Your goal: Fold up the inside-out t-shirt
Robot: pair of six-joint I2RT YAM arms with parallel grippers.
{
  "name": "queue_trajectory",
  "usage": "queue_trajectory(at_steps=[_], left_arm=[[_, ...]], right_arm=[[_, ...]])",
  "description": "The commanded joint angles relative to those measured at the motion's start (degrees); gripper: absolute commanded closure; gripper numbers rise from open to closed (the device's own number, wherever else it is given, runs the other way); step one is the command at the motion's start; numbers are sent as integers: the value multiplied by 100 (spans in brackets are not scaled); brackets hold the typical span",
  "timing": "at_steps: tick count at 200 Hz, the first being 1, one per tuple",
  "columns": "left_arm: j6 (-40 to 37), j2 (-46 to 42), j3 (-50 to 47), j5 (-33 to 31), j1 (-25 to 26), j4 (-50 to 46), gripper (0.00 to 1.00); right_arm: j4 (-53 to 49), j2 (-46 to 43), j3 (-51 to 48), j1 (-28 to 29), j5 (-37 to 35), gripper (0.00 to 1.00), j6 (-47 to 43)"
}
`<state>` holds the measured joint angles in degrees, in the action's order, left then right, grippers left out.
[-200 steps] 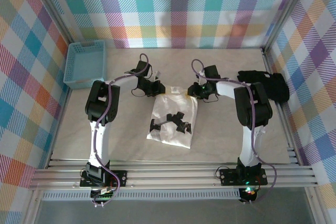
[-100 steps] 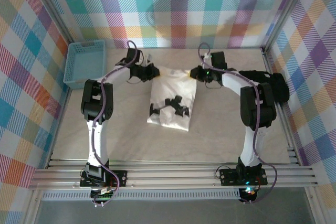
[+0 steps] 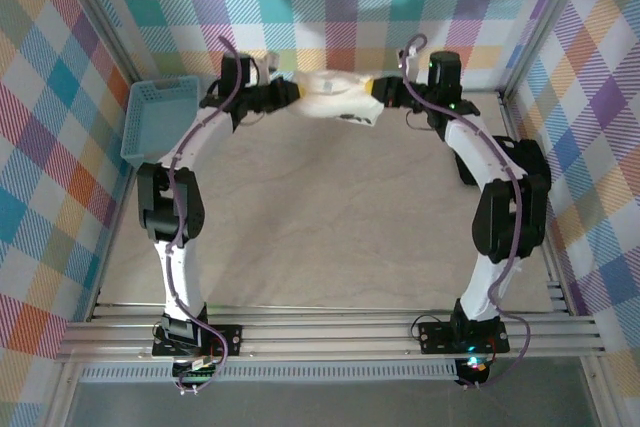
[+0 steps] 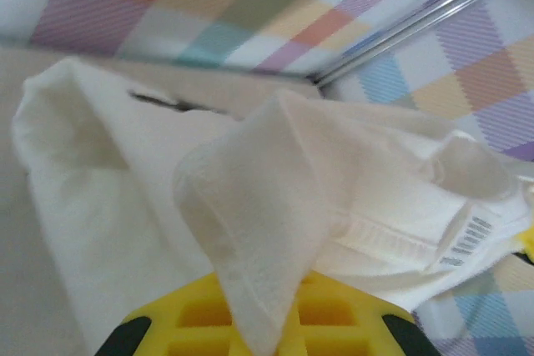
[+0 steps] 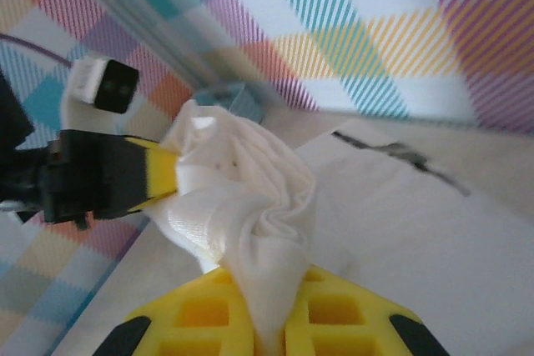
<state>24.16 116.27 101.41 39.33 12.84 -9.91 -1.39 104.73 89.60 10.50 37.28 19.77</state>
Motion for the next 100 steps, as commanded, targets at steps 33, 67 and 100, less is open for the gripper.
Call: queue_trajectory(at_steps=[33, 67, 100], left_arm=[[148, -2056, -3724, -312, 774, 1227, 100], [272, -2748, -4817, -773, 1433, 1277, 100], [248, -2545, -4757, -1225, 1502, 1069, 100]], right_arm=[[164, -1642, -2823, 285, 446, 100, 44], [-235, -2516, -4059, 418, 97, 100, 198], [-823, -2232, -3866, 413, -502, 100, -76]])
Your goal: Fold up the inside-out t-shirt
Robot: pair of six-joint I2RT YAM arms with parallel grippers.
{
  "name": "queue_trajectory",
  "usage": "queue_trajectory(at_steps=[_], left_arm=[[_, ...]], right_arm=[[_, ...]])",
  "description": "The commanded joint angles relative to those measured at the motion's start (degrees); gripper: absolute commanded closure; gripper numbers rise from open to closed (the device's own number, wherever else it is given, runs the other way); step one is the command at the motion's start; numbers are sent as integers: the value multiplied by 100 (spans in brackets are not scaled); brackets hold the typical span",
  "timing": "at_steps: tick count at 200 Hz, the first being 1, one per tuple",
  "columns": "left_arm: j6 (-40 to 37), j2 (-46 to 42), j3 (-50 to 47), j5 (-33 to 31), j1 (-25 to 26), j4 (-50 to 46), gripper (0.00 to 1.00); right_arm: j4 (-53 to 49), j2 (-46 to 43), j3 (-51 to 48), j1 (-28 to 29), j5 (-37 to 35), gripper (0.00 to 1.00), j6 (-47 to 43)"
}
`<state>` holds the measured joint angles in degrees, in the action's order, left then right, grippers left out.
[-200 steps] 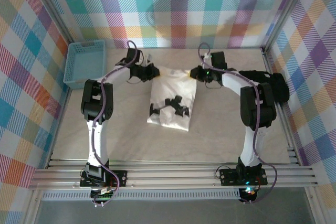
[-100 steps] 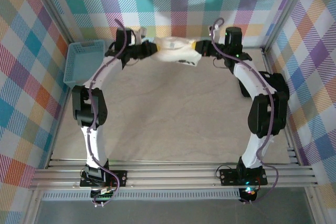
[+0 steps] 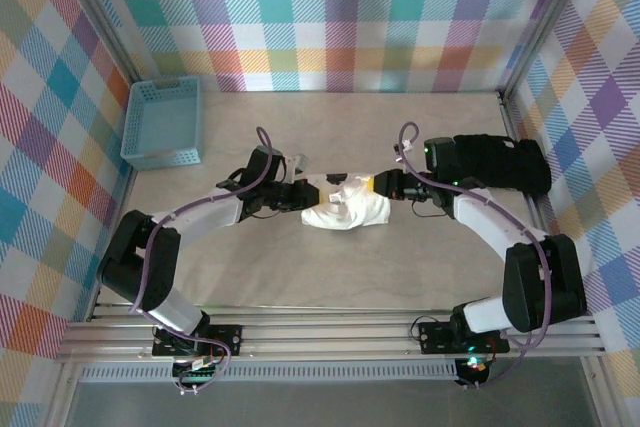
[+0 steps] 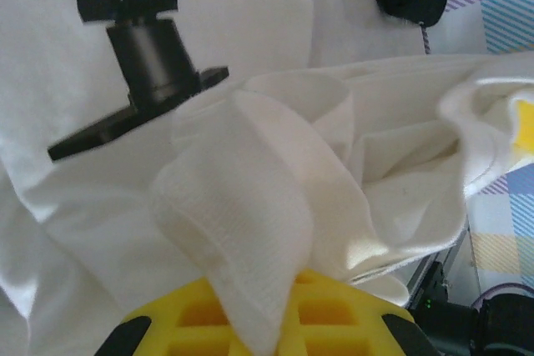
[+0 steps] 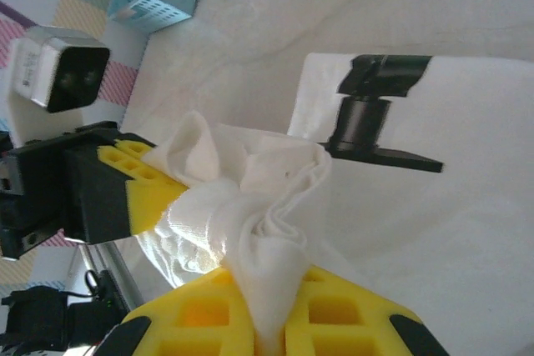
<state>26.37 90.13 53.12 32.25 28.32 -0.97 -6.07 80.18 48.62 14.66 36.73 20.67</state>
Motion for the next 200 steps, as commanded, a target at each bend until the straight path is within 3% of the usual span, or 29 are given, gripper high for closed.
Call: queue_trajectory(at_steps=[1, 35, 99, 147, 200], left_arm=[[22, 90, 82, -530, -50, 162, 100], [-161, 804, 587, -631, -90, 76, 100], [-467, 2276, 1826, -587, -396, -170, 91], [-687, 2884, 2337, -909, -544, -527, 83], [-941, 2503, 2423, -1502, -695, -1112, 53]], right_arm=[[-366, 251, 256, -9, -469, 100, -167], [-699, 1176, 961, -18, -948, 100, -336], [-1162, 2851, 2183, -37, -1496, 97, -638], [-1657, 3976, 3292, -37, -1446, 82, -946], [-2190, 3630, 3713, -262, -1465, 57, -1254]])
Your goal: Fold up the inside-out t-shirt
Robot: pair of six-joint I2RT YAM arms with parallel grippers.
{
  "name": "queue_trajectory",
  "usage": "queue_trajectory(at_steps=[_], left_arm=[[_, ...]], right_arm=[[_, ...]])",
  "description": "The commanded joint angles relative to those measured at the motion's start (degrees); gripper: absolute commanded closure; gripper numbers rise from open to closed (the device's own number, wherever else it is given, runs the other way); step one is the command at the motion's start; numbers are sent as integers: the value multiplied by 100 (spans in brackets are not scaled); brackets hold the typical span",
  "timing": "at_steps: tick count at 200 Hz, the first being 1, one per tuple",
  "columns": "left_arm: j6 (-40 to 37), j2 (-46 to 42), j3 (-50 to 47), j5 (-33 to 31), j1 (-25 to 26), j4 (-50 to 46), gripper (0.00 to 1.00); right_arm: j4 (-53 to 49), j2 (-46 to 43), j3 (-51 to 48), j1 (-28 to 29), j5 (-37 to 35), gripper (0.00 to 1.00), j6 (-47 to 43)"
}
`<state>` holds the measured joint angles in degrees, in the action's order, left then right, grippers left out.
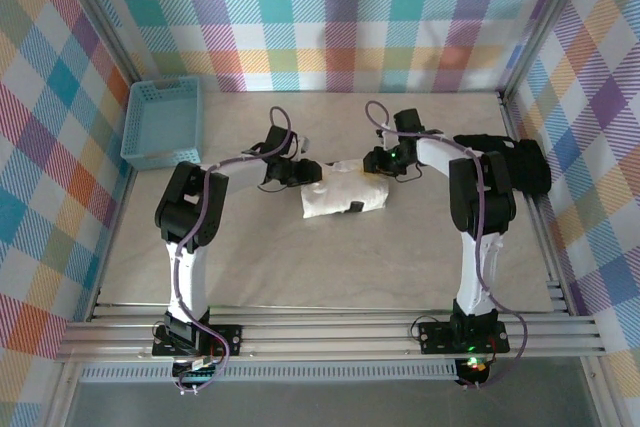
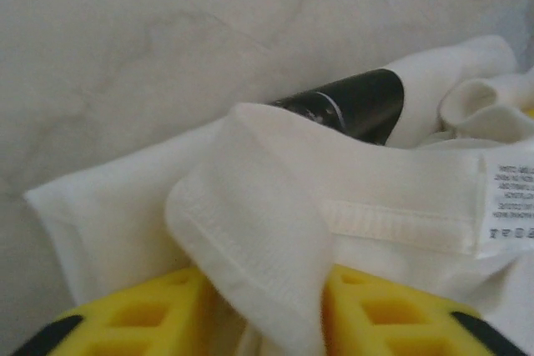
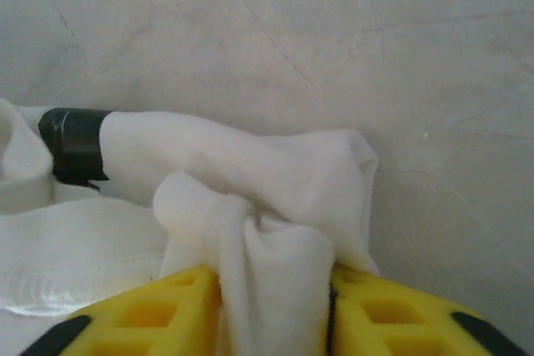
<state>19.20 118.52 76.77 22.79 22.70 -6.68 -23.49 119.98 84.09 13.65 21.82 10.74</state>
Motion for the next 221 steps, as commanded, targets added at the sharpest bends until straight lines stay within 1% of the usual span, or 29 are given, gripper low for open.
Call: queue_trajectory(at_steps=[1, 21, 39, 51, 54, 62, 73, 91, 105, 122, 140, 158, 170, 192, 221], left_arm=[[-228, -350, 57, -573, -134, -552, 53], [-277, -712, -74, -838, -134, -711, 42], [-165, -1123, -316, -1195, -135, -863, 33], [-6, -1420, -547, -1524, -134, -877, 29], [31, -1492, -632, -1556, -130, -1040, 29], [95, -1685, -810, -1593, -117, -1035, 27], [154, -1928, -1014, -1469, -54, -878, 27], [242, -2102, -1181, -785, 117, -403, 28], [307, -2034, -1129, -265, 282, -72, 29], [338, -1780, -910, -20, 422, 25, 31], [337, -1493, -822, -23, 445, 119, 32], [340, -1216, -810, -454, 379, 26, 33], [405, -1075, -900, -620, 265, 44, 33], [564, -866, -1198, -563, 84, 334, 33], [717, -717, -1402, -325, 59, 609, 34]], right_arm=[[-447, -365, 171, -165, 34, 56, -263], [-541, -736, 90, -304, 168, 50, -307], [-579, -1130, -172, -398, 208, 44, -299], [-511, -1377, -424, -418, 254, 40, -234], [-480, -1440, -494, -416, 290, 38, -209], [-388, -1555, -679, -416, 433, 32, -97], [-238, -1624, -907, -409, 665, 27, 72], [-97, -1612, -1132, -351, 762, 24, 259], [22, -1513, -1226, -289, 803, 21, 367], [114, -1314, -1255, -258, 880, 20, 500], [232, -1111, -1264, -206, 1011, 19, 610], [281, -890, -1199, -103, 1129, 18, 663], [320, -749, -1165, -44, 1181, 18, 710], [399, -520, -1158, 12, 1208, 17, 797], [466, -306, -1141, 178, 1277, 18, 815]])
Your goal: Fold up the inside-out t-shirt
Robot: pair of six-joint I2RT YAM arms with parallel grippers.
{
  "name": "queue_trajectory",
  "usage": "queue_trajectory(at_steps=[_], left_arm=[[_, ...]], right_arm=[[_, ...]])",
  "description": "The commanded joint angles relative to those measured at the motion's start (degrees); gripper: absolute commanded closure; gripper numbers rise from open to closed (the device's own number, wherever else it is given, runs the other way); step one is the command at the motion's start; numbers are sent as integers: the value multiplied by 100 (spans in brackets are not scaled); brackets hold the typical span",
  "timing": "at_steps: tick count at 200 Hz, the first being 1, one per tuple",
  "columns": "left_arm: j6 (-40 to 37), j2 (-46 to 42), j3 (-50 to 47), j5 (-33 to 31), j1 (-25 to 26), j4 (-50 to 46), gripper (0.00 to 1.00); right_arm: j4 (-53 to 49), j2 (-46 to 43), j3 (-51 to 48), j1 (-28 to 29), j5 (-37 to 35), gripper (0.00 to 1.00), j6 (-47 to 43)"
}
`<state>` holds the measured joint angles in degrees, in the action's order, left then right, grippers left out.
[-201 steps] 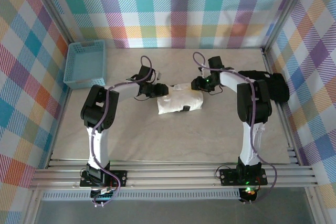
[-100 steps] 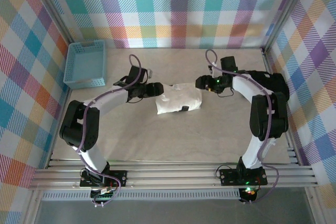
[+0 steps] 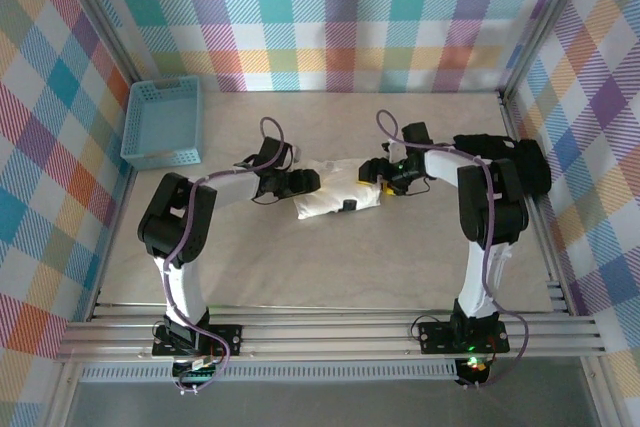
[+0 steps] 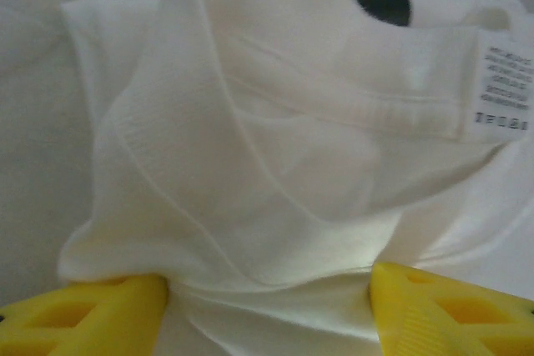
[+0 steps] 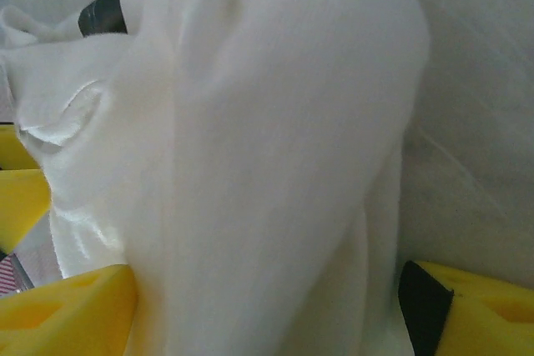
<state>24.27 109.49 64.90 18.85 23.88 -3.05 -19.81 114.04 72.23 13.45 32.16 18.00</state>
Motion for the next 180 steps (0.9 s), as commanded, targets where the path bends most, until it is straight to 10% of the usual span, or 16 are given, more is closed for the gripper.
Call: queue_trajectory(at_steps=[1, 73, 120, 180], left_arm=[[218, 182, -220, 76, -59, 258, 33], [297, -206, 54, 374, -59, 154, 32], [116, -962, 95, -282, -72, -470, 31], [-64, -2935, -602, -1599, -191, -1572, 28]], right_arm=[[104, 291, 46, 204, 245, 18, 94], [818, 376, 29, 241, 804, 41, 591], [1096, 290, 117, 72, 869, 86, 608], [-1089, -847, 422, -890, -72, 97, -1489]])
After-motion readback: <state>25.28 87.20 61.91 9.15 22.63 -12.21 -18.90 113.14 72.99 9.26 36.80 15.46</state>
